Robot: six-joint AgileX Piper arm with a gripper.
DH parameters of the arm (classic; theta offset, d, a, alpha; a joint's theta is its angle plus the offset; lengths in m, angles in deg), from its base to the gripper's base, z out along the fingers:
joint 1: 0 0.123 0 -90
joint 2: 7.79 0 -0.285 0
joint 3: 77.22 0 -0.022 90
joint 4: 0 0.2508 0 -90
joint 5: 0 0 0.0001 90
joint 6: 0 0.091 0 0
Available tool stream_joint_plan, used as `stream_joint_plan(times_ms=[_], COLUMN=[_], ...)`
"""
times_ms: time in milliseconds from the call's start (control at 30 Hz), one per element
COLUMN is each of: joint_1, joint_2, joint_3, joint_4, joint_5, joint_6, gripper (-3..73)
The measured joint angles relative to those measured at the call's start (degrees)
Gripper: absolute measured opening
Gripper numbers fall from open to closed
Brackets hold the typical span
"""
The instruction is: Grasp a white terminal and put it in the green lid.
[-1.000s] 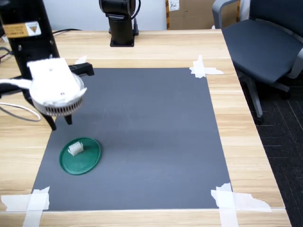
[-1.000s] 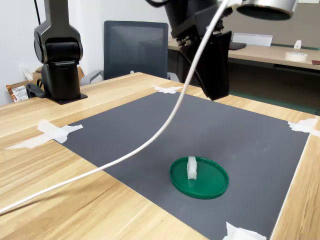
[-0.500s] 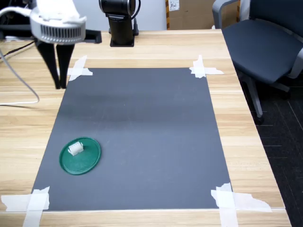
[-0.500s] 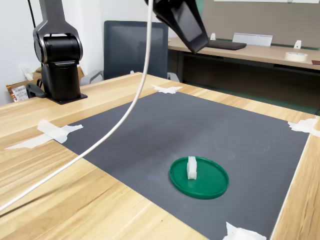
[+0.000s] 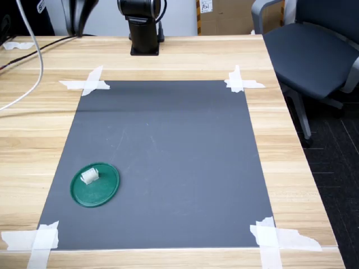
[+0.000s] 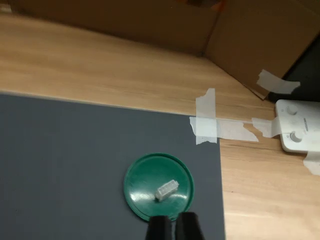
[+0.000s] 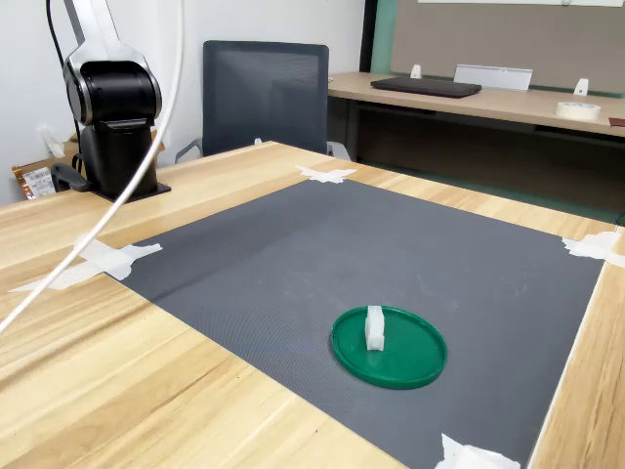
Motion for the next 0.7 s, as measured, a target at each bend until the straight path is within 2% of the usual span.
stream_joint_plan(times_ms=[200, 333, 500, 700], joint_1=[0.0, 0.0, 0.0, 0.0], joint_2=[-7.2, -11.7, -18.7, -27.4], joint_3=[3.0, 6.5, 12.9, 21.6], joint_4=[-8.3, -13.9, -16.6, -19.9], joint_5=[0.0, 0.1, -0.7, -6.4], joint_6=[14.1, 20.5, 25.2, 31.0], gripper=[-2.6, -2.6, -2.6, -2.6])
